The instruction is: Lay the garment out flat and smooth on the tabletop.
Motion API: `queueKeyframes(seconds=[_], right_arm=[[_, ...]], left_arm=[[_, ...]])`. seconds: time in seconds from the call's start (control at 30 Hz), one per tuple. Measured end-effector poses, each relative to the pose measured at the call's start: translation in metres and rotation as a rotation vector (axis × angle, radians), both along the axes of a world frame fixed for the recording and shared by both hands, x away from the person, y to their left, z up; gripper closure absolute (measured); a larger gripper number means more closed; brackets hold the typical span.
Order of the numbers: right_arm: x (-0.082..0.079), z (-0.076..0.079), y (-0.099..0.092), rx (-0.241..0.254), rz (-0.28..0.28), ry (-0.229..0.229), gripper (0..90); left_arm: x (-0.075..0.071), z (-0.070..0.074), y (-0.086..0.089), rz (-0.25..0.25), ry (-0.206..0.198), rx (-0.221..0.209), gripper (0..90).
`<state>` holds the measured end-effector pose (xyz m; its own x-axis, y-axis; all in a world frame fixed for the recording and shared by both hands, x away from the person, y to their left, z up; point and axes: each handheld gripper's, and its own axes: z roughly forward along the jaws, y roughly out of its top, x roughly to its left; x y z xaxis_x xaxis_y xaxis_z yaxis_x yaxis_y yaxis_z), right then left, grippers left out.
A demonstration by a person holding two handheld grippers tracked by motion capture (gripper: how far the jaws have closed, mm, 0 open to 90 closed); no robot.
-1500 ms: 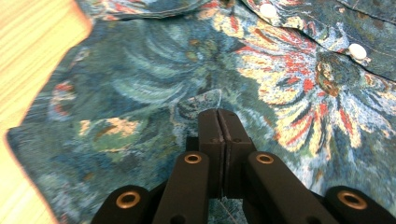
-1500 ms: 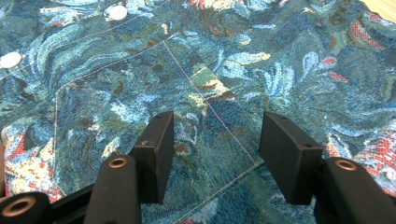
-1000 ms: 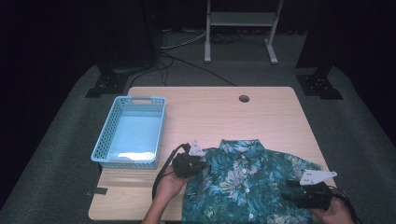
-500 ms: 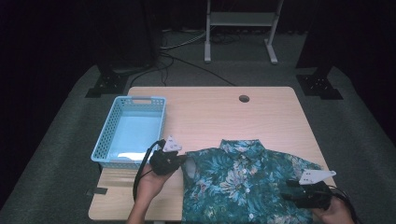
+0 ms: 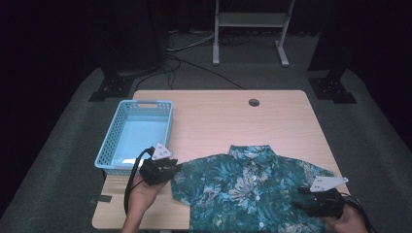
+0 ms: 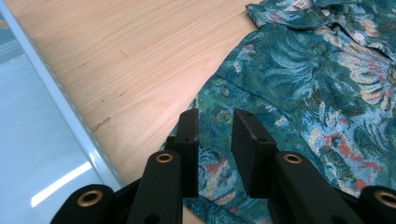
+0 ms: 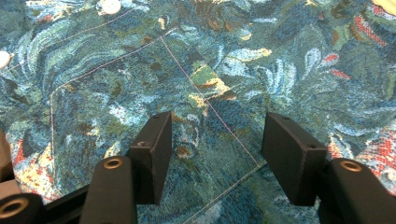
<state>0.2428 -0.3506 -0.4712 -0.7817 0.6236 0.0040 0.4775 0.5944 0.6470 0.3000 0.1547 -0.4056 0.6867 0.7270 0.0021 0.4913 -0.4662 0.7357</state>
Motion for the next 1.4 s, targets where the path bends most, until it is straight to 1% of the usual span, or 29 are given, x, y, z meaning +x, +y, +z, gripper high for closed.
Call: queueKeyframes(seconds=[0.27,0.43,0.53,0.6,0.7,0.73,0.8,0.87,1.0,1.03,1.07,1.1,1.17,1.27,1.3,1.37,1.4], right_arm=[[-0.001,0.000,0.000,0.000,-0.002,-0.003,41.7],[-0.002,-0.001,0.001,0.002,-0.004,-0.007,40.8],[-0.002,-0.001,0.001,0.005,-0.008,-0.007,40.4],[-0.002,-0.001,0.001,0.004,-0.012,-0.005,39.4],[-0.002,0.001,0.003,0.000,-0.033,0.011,36.9],[-0.003,0.001,0.003,0.006,-0.044,0.015,36.9],[-0.005,0.002,0.001,0.020,-0.062,0.012,36.2],[-0.007,0.003,-0.001,0.019,-0.075,0.009,35.2],[-0.011,0.005,-0.005,0.015,-0.101,0.014,33.2],[-0.011,0.005,-0.005,0.015,-0.101,0.014,33.2],[-0.013,0.004,-0.006,0.004,-0.112,0.021,31.7],[-0.013,0.004,-0.006,0.004,-0.112,0.021,31.7],[-0.015,0.004,-0.008,0.005,-0.124,0.033,31.0],[-0.017,0.003,-0.007,-0.008,-0.127,0.036,30.8],[-0.018,0.003,-0.007,-0.012,-0.129,0.035,31.0],[-0.019,0.004,-0.006,-0.014,-0.132,0.035,31.0],[-0.020,0.003,-0.006,-0.014,-0.136,0.037,31.1]], left_arm=[[-0.002,-0.003,-0.013,-0.041,0.009,0.011,71.0],[-0.002,-0.007,-0.027,-0.076,0.019,0.018,69.1],[-0.001,-0.011,-0.036,-0.099,0.031,0.016,67.0],[-0.001,-0.014,-0.043,-0.118,0.038,0.025,65.7],[-0.002,-0.019,-0.054,-0.139,0.050,0.020,61.7],[-0.002,-0.021,-0.058,-0.146,0.053,0.023,59.9],[-0.004,-0.026,-0.066,-0.166,0.062,0.032,56.2],[-0.007,-0.031,-0.074,-0.180,0.072,0.046,52.0],[-0.014,-0.042,-0.088,-0.211,0.100,0.041,44.7],[-0.014,-0.042,-0.088,-0.211,0.100,0.041,41.8],[-0.018,-0.046,-0.094,-0.222,0.100,0.052,39.5],[-0.018,-0.046,-0.094,-0.222,0.100,0.052,38.3],[-0.023,-0.050,-0.099,-0.231,0.106,0.051,35.5],[-0.026,-0.052,-0.102,-0.234,0.104,0.062,32.7],[-0.028,-0.053,-0.104,-0.231,0.100,0.063,30.4],[-0.031,-0.055,-0.105,-0.230,0.082,0.076,29.9],[-0.032,-0.057,-0.105,-0.232,0.080,0.077,28.8]])
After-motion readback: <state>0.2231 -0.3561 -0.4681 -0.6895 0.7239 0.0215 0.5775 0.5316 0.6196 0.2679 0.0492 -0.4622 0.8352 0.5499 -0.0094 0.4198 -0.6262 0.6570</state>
